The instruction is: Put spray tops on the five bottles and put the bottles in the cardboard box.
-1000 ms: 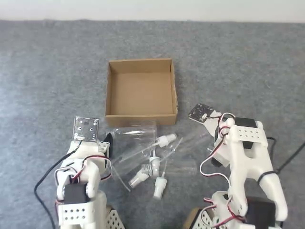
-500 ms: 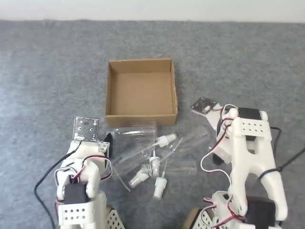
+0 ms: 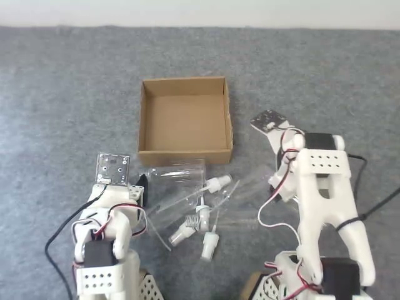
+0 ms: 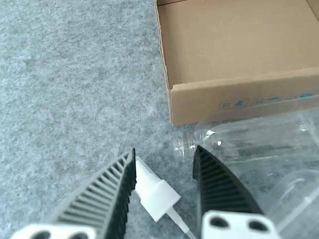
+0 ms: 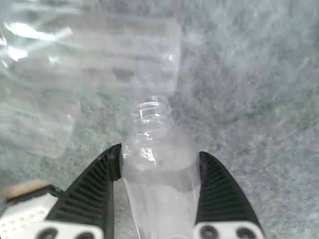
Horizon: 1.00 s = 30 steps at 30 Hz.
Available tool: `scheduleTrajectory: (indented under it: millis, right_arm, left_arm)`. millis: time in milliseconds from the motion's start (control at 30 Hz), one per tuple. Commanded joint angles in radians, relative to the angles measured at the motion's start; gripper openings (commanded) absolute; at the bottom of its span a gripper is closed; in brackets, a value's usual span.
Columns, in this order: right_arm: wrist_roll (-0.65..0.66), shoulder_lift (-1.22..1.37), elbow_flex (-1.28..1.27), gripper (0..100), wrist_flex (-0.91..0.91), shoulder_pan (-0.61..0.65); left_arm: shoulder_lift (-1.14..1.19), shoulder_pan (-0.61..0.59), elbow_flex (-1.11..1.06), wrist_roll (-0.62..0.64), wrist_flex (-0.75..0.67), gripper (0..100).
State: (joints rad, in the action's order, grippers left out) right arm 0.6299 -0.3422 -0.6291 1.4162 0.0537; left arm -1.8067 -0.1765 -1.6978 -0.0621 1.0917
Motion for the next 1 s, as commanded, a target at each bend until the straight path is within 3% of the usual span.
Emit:
scheduleTrajectory:
  millis: [0,233,533,967]
  right_arm:
    - [-0.109,-0.081,0.074,4.1,0.005,0.071]
    - [-0.227,-0.249,0.078,4.1,0.004,0.145]
    - [-0.307,-0.387,0.078,4.1,-0.005,0.153]
    - [-0.42,-0.53,-0.06,4.0,-0.196,0.193]
  left_arm:
    - [-0.015,-0.006,0.019,-0.006,-0.006,18]
    - [-0.015,-0.006,0.019,-0.006,-0.006,18]
    - [-0.015,-0.006,0.018,-0.006,-0.006,18]
    - [-0.015,-0.006,0.018,-0.006,-0.006,18]
